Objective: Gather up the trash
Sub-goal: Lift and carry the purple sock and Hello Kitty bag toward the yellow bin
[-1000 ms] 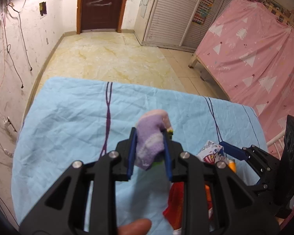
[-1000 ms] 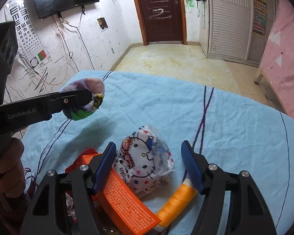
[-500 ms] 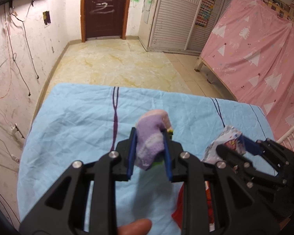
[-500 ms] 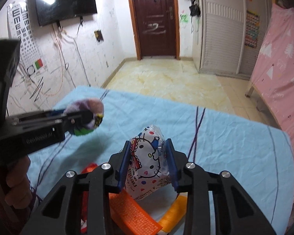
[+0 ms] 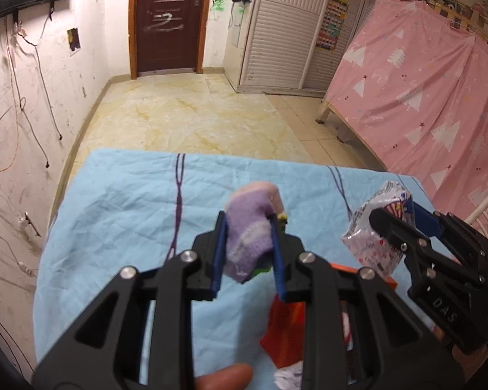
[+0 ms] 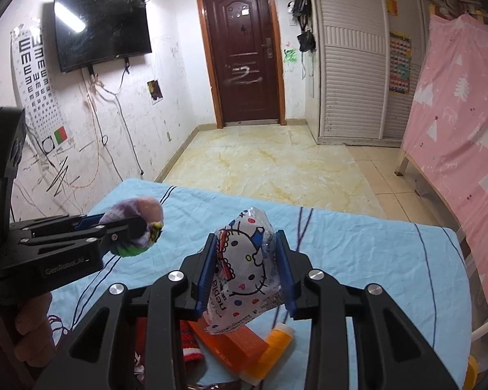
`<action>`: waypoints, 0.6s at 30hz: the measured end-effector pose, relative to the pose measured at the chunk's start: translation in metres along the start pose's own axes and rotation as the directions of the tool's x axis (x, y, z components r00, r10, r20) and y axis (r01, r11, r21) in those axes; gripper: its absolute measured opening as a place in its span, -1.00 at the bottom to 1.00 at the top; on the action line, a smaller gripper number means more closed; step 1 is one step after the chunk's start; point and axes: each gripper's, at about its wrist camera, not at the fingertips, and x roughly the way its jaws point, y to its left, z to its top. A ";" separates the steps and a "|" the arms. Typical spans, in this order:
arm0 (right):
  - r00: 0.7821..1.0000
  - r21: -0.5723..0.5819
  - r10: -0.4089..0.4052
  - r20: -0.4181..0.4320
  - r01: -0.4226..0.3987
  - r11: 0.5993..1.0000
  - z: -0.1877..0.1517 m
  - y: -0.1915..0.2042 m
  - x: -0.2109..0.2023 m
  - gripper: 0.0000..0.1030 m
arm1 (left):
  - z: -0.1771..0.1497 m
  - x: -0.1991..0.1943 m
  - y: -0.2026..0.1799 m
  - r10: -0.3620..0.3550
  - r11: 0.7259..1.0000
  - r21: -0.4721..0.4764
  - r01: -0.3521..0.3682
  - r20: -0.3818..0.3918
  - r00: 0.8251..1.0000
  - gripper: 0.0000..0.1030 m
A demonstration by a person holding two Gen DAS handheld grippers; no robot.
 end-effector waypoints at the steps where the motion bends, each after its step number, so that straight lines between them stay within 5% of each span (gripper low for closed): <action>1: 1.000 0.011 -0.002 0.004 0.002 1.000 -0.001 -0.005 -0.003 -0.44 | 0.000 -0.002 -0.003 0.000 1.000 0.004 0.000 0.002 1.000 -0.55; 18: 0.995 0.161 -0.069 0.075 0.056 0.985 -0.030 -0.077 -0.065 -0.44 | -0.005 -0.016 -0.071 -0.059 0.993 0.101 0.060 -0.012 0.998 -0.55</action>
